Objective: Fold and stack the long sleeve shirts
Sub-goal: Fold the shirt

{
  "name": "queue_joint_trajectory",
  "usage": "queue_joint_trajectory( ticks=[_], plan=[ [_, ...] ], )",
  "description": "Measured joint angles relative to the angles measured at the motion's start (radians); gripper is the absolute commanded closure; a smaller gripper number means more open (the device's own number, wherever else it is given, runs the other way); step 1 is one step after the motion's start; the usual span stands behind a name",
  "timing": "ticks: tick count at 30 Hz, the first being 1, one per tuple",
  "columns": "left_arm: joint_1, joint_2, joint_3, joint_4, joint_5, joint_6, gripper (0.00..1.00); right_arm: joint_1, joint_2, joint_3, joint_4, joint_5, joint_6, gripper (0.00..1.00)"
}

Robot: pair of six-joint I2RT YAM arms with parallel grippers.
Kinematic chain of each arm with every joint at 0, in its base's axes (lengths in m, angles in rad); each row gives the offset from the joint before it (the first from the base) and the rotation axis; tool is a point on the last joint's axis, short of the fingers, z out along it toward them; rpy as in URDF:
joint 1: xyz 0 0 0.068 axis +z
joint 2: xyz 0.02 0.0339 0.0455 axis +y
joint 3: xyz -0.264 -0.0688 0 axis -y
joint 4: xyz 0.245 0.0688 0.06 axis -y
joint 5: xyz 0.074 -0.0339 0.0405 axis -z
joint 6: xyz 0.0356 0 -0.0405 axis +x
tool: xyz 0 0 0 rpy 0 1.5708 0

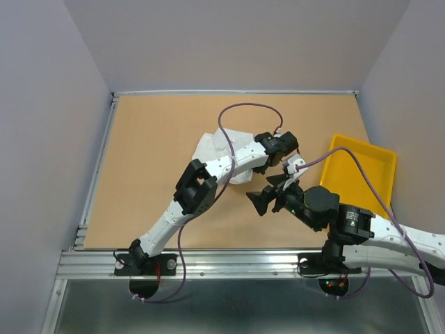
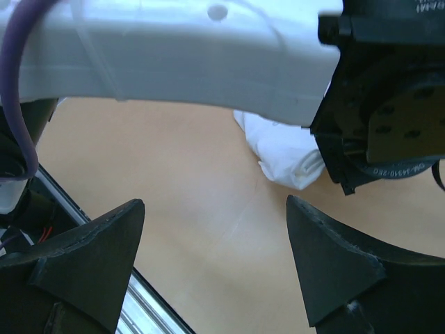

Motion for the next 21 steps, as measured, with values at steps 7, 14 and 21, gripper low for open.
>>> queue_joint_trajectory(
  ticks=[7, 14, 21],
  plan=[
    [-0.035, 0.006, 0.007, 0.033, 0.055, 0.005, 0.16, 0.000, -0.036, -0.003, -0.026, 0.035, 0.021, 0.12],
    [-0.012, -0.219, -0.121, 0.211, 0.192, -0.048, 0.09, 0.000, -0.137, -0.003, -0.043, 0.092, 0.053, 0.08],
    [0.198, -0.595, -0.443, 0.469, 0.320, -0.196, 0.09, 0.000, -0.135, -0.003, -0.042, 0.158, 0.159, 0.06]
  ],
)
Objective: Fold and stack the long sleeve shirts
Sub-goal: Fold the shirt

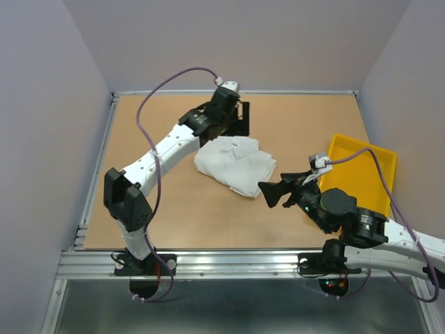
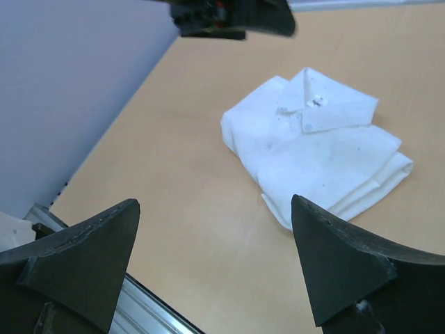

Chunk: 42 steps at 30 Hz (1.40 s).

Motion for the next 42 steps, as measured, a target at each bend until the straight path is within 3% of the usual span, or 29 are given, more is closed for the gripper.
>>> queue_joint_trajectory(
  ticks=[4, 8, 12, 20, 29, 35, 38, 42],
  plan=[
    [0.180, -0.145, -0.250, 0.102, 0.028, -0.058, 0.09, -0.005, 0.171, 0.016, -0.013, 0.021, 0.090, 0.06],
    [0.276, -0.202, -0.462, 0.153, 0.060, -0.075, 0.09, -0.097, 0.380, 0.043, -0.037, -0.037, 0.170, 0.12],
    [0.326, -0.237, -0.615, 0.186, 0.099, -0.076, 0.09, -0.343, 0.500, 0.064, -0.072, -0.141, 0.241, 0.22],
    [0.435, -0.285, -0.739, 0.286, 0.179, -0.077, 0.09, -0.765, 0.644, 0.115, -0.037, -0.433, 0.356, 0.20],
    [0.459, -0.189, -0.757, 0.395, 0.262, -0.096, 0.10, -0.824, 0.809, 0.018, 0.117, -0.673, 0.485, 0.18],
    [0.463, -0.110, -0.760, 0.446, 0.293, -0.107, 0.09, -0.825, 0.904, -0.016, 0.193, -0.717, 0.530, 0.22],
    [0.463, -0.085, -0.763, 0.470, 0.310, -0.112, 0.10, -0.826, 0.921, -0.029, 0.217, -0.721, 0.542, 0.33],
    [0.463, -0.054, -0.768, 0.497, 0.341, -0.119, 0.13, -0.826, 0.967, -0.034, 0.262, -0.730, 0.548, 0.61]
  ],
)
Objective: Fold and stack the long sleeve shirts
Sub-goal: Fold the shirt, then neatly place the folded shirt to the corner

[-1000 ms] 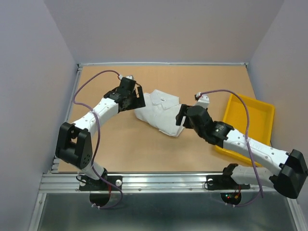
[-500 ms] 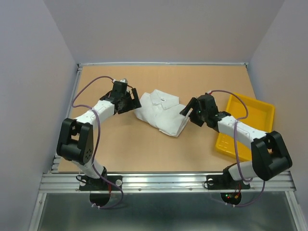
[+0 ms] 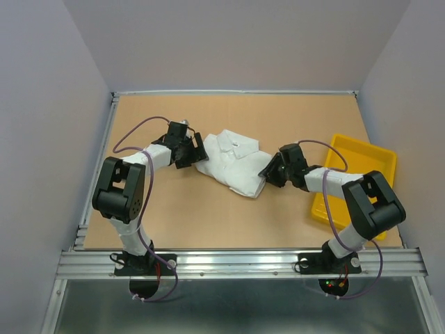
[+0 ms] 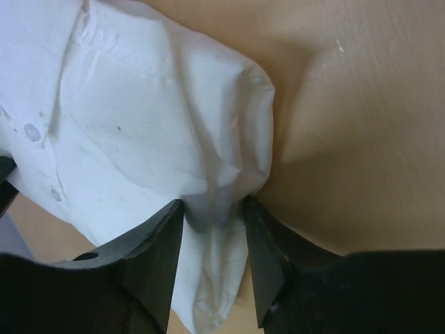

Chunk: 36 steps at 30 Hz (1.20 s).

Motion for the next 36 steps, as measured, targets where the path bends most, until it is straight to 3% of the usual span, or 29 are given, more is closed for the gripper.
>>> queue_joint_trajectory(
  ticks=[2, 5, 7, 9, 12, 15, 22, 26, 32, 36],
  plan=[
    [0.000, 0.008, 0.000, 0.008, 0.011, -0.003, 0.17, -0.002, 0.020, -0.008, 0.029, -0.010, 0.000, 0.78],
    [0.000, 0.010, -0.001, 0.021, 0.025, -0.008, 0.26, -0.009, 0.048, -0.019, 0.066, -0.025, 0.010, 0.91],
    [0.000, 0.011, 0.000, 0.029, 0.033, -0.012, 0.31, -0.013, 0.051, -0.026, 0.086, -0.033, 0.011, 0.93],
    [0.000, 0.011, -0.001, 0.031, 0.040, -0.016, 0.42, -0.017, 0.051, -0.031, 0.096, -0.038, 0.011, 0.96],
    [0.000, 0.010, 0.000, 0.035, 0.060, -0.021, 0.49, -0.023, 0.056, -0.033, 0.110, -0.047, 0.006, 0.99],
    [-0.004, 0.010, 0.000, 0.039, 0.073, -0.029, 0.56, -0.027, 0.058, -0.033, 0.113, -0.050, 0.001, 0.99],
    [-0.071, -0.075, 0.033, -0.057, 0.043, -0.043, 0.57, -0.034, 0.058, -0.040, 0.126, -0.056, -0.017, 0.99],
    [-0.148, -0.201, 0.129, -0.162, -0.072, -0.024, 0.48, -0.039, 0.058, -0.041, 0.131, -0.065, -0.039, 0.98],
    [-0.174, -0.377, 0.157, -0.235, -0.234, -0.009, 0.31, -0.039, 0.052, -0.041, 0.123, -0.077, -0.094, 0.84],
    [-0.157, -0.381, 0.058, -0.243, -0.282, -0.007, 0.32, -0.039, 0.012, -0.040, 0.058, -0.068, -0.146, 0.67]
  ],
)
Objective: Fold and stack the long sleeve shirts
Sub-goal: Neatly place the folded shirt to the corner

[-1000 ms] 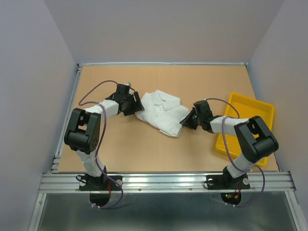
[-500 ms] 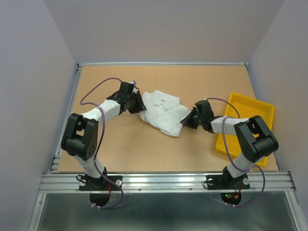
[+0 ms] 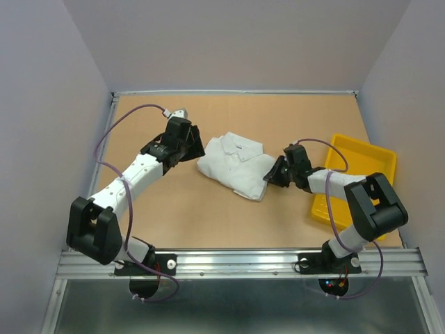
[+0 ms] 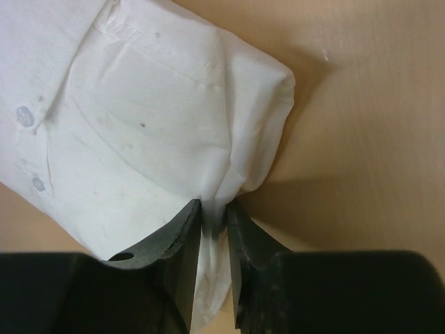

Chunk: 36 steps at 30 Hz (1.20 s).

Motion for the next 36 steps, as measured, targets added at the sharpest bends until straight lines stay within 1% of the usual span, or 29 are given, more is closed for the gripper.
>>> queue_joint_trajectory(
  ticks=[2, 3, 6, 7, 9, 13, 16, 19, 22, 25, 27, 32, 36],
  plan=[
    [0.005, 0.034, -0.035, -0.005, 0.001, 0.001, 0.36, 0.000, -0.035, 0.002, -0.054, 0.015, -0.033, 0.63],
    [0.006, 0.058, -0.043, -0.010, 0.008, 0.002, 0.37, 0.000, -0.057, 0.002, -0.081, 0.021, -0.047, 0.61],
    [0.007, 0.125, -0.045, -0.003, 0.036, 0.006, 0.41, 0.000, -0.119, 0.029, -0.174, 0.041, -0.089, 0.61],
    [0.006, 0.142, -0.043, 0.007, 0.053, 0.010, 0.45, 0.000, -0.137, 0.048, -0.199, 0.045, -0.104, 0.61],
    [0.007, 0.160, -0.039, 0.024, 0.087, 0.014, 0.47, 0.000, -0.171, 0.094, -0.234, 0.048, -0.122, 0.61],
    [0.006, 0.190, -0.006, 0.079, 0.162, 0.023, 0.48, 0.000, -0.210, 0.189, -0.246, 0.041, -0.142, 0.61],
    [0.006, 0.235, 0.024, 0.128, 0.182, 0.033, 0.50, 0.000, -0.195, 0.252, -0.241, 0.042, -0.141, 0.63],
    [0.006, 0.289, 0.025, 0.174, 0.195, 0.040, 0.51, 0.000, -0.149, 0.276, -0.211, 0.040, -0.126, 0.64],
    [0.006, 0.341, -0.018, 0.227, 0.209, 0.040, 0.52, -0.001, -0.073, 0.274, -0.148, 0.028, -0.088, 0.65],
    [0.006, 0.375, -0.079, 0.254, 0.211, 0.040, 0.52, -0.001, -0.026, 0.229, -0.061, 0.030, -0.048, 0.67],
    [0.006, 0.381, -0.113, 0.270, 0.209, 0.037, 0.52, -0.003, -0.008, 0.164, -0.010, 0.041, -0.014, 0.68],
    [0.013, 0.374, -0.129, 0.302, 0.200, 0.030, 0.52, -0.030, 0.012, -0.001, 0.064, 0.084, 0.070, 0.71],
    [0.015, 0.353, -0.157, 0.318, 0.200, 0.003, 0.50, -0.066, -0.009, -0.077, 0.159, 0.096, 0.118, 0.71]
  ],
)
